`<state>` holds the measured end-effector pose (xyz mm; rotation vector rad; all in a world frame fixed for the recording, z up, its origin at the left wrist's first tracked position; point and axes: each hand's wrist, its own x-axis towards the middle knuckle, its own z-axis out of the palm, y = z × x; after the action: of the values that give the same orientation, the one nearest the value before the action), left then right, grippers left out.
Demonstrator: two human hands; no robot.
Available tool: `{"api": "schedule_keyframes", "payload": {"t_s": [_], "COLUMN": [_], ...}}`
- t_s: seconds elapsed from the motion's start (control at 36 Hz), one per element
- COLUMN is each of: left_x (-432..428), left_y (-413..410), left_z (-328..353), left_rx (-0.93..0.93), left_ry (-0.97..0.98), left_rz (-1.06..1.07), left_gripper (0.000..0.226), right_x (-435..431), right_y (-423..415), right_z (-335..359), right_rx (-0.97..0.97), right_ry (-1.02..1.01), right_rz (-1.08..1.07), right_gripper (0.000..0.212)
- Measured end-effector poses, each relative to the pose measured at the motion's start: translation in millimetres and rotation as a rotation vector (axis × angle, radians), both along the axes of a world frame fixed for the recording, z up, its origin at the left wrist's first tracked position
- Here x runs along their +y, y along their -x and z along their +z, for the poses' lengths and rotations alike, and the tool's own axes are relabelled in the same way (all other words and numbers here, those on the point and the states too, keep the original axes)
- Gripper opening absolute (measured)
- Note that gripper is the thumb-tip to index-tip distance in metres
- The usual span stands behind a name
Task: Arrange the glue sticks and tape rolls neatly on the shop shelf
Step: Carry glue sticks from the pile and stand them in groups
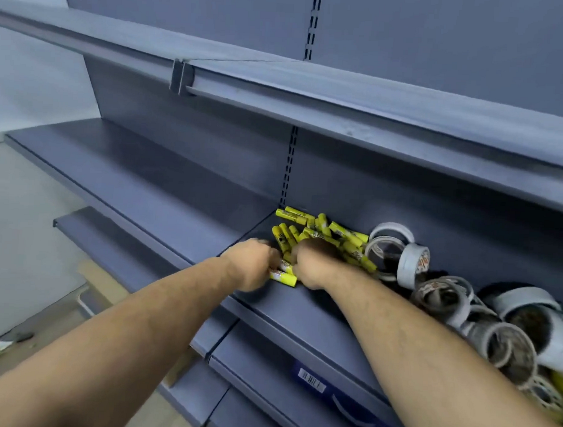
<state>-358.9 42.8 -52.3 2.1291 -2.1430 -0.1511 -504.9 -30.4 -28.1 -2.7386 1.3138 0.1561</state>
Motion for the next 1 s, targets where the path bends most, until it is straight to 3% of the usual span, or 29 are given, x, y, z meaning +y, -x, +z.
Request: {"api": "schedule_keyframes", "payload": {"t_s": [0.19, 0.31, 0.42, 0.56, 0.61, 0.64, 0.67, 0.69, 0.78, 0.83, 0.89, 0.97, 1.0], "left_x": [1, 5, 7, 9, 10, 11, 11, 12, 13, 13, 13, 12, 12], "left_y": [-19, -24, -26, -33, -38, -41, -44, -47, -54, -57, -59, -60, -60], "left_z": [-1, 4, 2, 1, 3, 4, 5, 6, 12, 15, 20, 27, 28], "left_rx": [0.036, 0.011, 0.002, 0.023, 0.039, 0.053, 0.071, 0.095, 0.202, 0.299, 0.391, 0.491, 0.518], "left_ry": [-0.049, -0.069, -0.064, -0.093, -0.090, -0.080, -0.068, -0.055, 0.003, 0.052, 0.065, 0.045, 0.037], "left_rz": [0.056, 0.041, 0.031, 0.035, 0.042, 0.046, 0.048, 0.050, 0.080, 0.098, 0.107, 0.117, 0.135], "left_gripper": [0.009, 0.011, 0.010, 0.014, 0.016, 0.016, 0.015, 0.014, 0.013, 0.015, 0.020, 0.023, 0.023], "right_x": [7, 10, 13, 14, 15, 15, 14, 12, 6, 0, -5, -9, -9], "right_y": [-14, -16, -18, -25, -26, -26, -26, -26, -26, -25, -23, -19, -18], "right_z": [1, 7, 8, 4, 6, 8, 9, 10, 22, 28, 34, 38, 38], "right_rx": [-0.023, 0.007, 0.029, 0.014, 0.054, 0.069, 0.052, 0.023, -0.095, -0.198, -0.329, -0.545, -0.630], "right_ry": [-0.027, -0.051, -0.073, -0.150, -0.111, -0.095, -0.098, -0.107, -0.110, -0.139, -0.233, -0.404, -0.451], "right_rz": [-0.042, 0.009, 0.020, 0.003, -0.004, -0.024, -0.050, -0.070, -0.099, -0.151, -0.207, -0.256, -0.274], "right_gripper": [0.018, 0.038, 0.041, 0.060, 0.042, 0.018, 0.015, 0.031, 0.017, 0.023, 0.028, 0.014, 0.028]}}
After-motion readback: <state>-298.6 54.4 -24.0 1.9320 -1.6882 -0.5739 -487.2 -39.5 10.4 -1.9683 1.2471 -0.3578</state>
